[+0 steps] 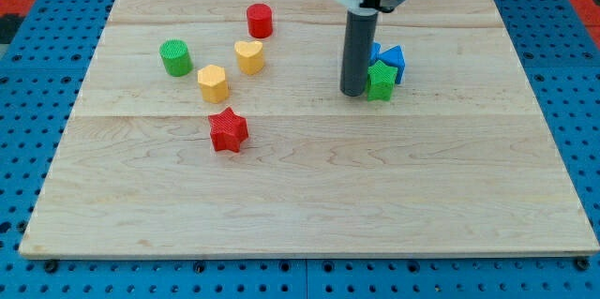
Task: Place the yellow and green blocks in horizontal line
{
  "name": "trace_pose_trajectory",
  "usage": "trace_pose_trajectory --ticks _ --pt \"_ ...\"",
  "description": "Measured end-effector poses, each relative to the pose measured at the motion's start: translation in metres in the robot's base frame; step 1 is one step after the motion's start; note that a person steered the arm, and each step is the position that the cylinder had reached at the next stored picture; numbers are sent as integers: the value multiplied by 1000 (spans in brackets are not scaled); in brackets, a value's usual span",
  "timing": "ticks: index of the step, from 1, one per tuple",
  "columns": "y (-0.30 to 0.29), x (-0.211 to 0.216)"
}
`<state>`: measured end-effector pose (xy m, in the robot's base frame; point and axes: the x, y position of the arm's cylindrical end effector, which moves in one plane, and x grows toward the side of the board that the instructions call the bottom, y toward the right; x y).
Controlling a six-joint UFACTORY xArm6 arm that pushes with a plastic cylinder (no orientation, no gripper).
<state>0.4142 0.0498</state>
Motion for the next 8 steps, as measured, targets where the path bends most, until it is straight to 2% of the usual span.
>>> trace_pose_trajectory --ticks 1,2,3,4,5,6,7,8 --pt "-74 19" --pt "-151 7" --pt "-216 27" --pt "-259 -29" --pt "-233 -74" --pt "-122 -105" --pt "-57 -115" --pt "-60 -82"
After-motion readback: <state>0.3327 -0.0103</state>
